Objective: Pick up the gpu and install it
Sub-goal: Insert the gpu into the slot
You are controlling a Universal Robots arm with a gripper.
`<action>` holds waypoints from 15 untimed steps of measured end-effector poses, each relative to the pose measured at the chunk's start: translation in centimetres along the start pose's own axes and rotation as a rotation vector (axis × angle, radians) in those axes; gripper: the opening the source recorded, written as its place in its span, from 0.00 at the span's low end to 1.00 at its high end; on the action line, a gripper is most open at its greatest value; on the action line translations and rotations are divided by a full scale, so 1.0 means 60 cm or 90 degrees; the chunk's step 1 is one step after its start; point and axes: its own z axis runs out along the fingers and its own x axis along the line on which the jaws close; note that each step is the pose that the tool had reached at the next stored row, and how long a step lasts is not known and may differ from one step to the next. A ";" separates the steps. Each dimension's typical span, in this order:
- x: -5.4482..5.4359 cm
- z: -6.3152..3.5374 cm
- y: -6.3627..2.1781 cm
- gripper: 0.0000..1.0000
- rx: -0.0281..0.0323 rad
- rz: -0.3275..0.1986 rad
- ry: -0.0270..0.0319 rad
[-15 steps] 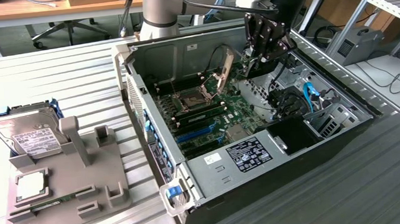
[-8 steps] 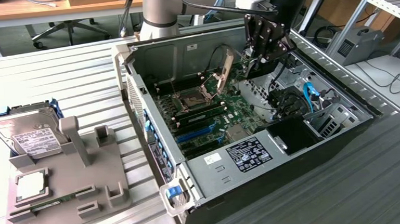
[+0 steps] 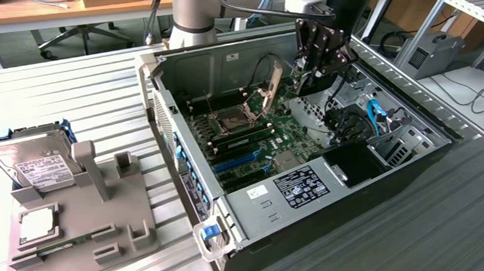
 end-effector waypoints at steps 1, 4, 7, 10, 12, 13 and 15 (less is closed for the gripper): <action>0.000 0.000 0.000 0.26 0.0000 0.000 -0.0001; 0.000 0.001 0.000 0.26 0.0000 0.000 0.0000; 0.000 0.002 0.000 0.26 0.0000 0.000 -0.0001; 0.000 0.003 0.001 0.26 0.0000 0.000 0.0000; 0.001 0.004 0.001 0.26 0.0000 0.000 0.0000; 0.001 0.004 0.001 0.26 0.0000 0.000 0.0000; 0.001 0.005 0.001 0.26 0.0000 0.000 -0.0001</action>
